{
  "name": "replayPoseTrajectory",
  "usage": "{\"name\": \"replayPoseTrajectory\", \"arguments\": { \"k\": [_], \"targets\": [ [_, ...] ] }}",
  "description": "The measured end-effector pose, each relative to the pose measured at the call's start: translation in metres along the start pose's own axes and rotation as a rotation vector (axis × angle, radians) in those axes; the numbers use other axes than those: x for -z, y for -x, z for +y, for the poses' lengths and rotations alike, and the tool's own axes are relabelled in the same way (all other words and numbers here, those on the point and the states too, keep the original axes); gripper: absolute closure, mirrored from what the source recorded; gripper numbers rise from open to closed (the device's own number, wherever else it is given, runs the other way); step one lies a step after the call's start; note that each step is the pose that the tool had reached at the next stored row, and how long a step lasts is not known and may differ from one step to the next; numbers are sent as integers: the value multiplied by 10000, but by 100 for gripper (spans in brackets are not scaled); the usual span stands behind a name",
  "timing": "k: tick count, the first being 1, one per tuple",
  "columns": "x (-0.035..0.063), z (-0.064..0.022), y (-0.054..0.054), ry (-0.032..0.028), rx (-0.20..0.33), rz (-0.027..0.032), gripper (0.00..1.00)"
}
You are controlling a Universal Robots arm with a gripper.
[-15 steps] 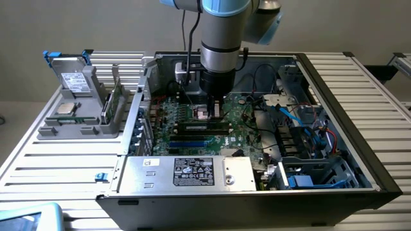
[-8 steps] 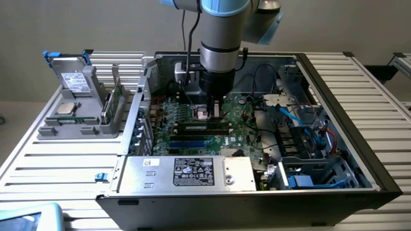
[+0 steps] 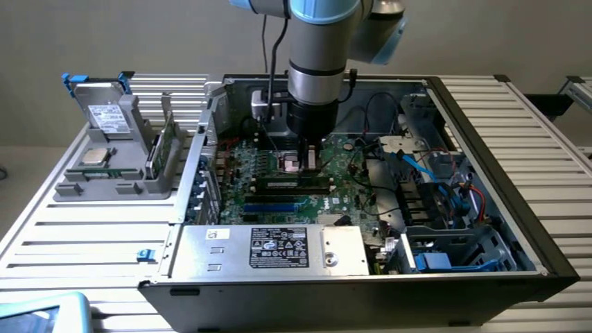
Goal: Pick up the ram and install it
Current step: 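Insert the ram into the slot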
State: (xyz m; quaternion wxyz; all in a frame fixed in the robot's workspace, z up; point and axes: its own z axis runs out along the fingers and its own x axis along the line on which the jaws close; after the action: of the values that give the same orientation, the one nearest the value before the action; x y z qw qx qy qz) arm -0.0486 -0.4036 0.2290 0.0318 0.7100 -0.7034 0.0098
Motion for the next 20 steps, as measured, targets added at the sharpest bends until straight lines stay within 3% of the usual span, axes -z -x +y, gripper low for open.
{"name": "replayPoseTrajectory", "arguments": {
  "k": [20],
  "targets": [
    [-28, 13, -1, -86, -17, 2, 86]
  ]
}}
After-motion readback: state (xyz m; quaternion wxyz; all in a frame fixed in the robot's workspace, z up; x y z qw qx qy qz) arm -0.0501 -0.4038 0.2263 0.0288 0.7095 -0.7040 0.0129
